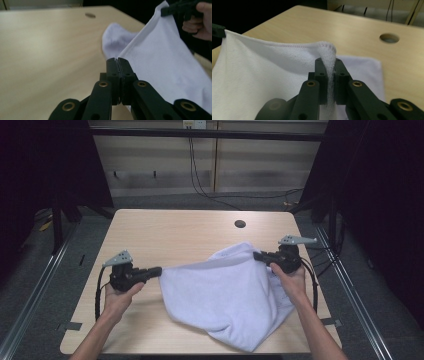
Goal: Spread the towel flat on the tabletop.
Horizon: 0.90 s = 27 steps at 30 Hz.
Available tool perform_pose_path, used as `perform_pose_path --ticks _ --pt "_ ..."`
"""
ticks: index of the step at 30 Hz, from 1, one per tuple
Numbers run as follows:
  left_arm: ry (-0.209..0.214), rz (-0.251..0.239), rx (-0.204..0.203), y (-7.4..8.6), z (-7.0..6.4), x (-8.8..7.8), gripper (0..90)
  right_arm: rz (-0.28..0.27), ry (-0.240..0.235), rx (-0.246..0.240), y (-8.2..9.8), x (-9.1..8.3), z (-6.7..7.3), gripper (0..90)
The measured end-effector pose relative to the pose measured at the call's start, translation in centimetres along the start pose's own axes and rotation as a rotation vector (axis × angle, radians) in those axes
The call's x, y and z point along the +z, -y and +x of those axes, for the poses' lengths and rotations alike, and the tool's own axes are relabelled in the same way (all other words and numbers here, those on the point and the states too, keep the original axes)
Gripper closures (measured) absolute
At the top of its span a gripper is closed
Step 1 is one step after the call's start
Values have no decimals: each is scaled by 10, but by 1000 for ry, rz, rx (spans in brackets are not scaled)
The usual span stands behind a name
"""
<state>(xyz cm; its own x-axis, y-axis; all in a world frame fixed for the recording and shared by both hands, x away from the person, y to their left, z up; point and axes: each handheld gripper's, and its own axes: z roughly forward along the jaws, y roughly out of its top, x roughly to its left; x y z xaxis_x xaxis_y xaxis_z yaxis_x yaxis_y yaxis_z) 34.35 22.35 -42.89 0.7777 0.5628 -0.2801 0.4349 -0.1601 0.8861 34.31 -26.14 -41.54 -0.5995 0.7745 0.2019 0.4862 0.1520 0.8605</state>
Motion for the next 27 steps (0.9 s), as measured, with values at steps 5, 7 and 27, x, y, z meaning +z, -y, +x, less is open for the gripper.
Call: perform_pose_path --ticks 5,7,27 --pt "-7 -130 59 -63 -11 -10 889 -110 33 -32 -57 -34 2 857" --pt "4 -162 77 -78 -17 -17 889 -140 28 -38 -69 -45 5 862" --pt "179 -145 133 -43 -70 -54 888 -176 -67 -88 -20 -138 64 869"
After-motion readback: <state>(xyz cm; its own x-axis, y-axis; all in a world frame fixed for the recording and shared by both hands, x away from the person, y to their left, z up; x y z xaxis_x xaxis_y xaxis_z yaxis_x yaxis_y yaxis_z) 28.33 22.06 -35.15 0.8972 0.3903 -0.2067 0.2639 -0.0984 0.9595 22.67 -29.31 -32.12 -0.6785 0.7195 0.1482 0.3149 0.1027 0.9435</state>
